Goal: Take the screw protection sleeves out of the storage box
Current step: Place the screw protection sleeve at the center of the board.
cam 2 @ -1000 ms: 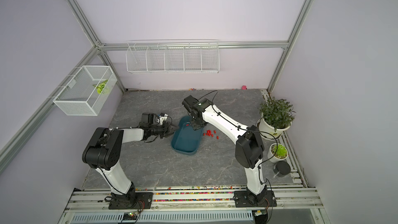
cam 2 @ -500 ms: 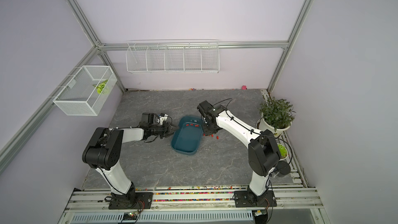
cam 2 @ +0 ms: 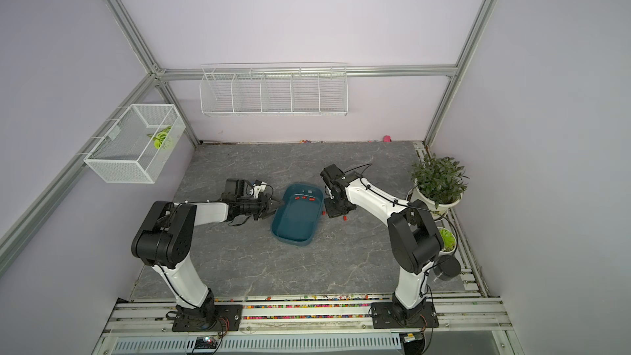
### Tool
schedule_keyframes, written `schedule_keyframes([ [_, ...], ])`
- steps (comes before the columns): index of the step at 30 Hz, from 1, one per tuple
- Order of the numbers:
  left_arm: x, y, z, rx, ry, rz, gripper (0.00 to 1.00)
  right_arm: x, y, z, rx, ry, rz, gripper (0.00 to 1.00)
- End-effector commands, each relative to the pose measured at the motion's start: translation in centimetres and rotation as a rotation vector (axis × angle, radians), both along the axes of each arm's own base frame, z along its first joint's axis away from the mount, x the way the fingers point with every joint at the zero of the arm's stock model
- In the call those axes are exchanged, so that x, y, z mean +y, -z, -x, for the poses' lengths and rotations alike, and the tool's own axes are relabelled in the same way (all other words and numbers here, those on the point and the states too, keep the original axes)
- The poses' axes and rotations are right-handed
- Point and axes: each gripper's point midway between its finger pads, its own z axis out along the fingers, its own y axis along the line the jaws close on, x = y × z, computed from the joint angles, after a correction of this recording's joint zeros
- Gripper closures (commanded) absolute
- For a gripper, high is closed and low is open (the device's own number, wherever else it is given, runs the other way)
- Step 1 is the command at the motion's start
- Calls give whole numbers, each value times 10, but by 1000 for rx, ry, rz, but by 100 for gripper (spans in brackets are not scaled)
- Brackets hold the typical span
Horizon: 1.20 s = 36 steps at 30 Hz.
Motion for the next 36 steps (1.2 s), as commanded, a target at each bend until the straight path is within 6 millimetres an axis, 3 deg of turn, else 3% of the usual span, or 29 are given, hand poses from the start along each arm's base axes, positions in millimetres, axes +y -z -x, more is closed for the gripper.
schedule_keyframes([
  [1, -3, 0, -6, -15, 13, -7, 55, 1, 14, 2, 37, -16, -3, 100],
  [18, -6, 2, -5, -6, 19, -18, 55, 12, 51, 6, 132, -44, -17, 100],
  [24, -6, 2, -6, -7, 20, -20, 55, 11, 53, 1, 116, -41, -5, 100],
  [30, -6, 3, -5, -4, 22, -22, 55, 11, 54, 1, 114, -39, -4, 94],
  [36, -6, 2, -6, -6, 23, -22, 55, 11, 42, 0, 93, -39, -18, 80],
])
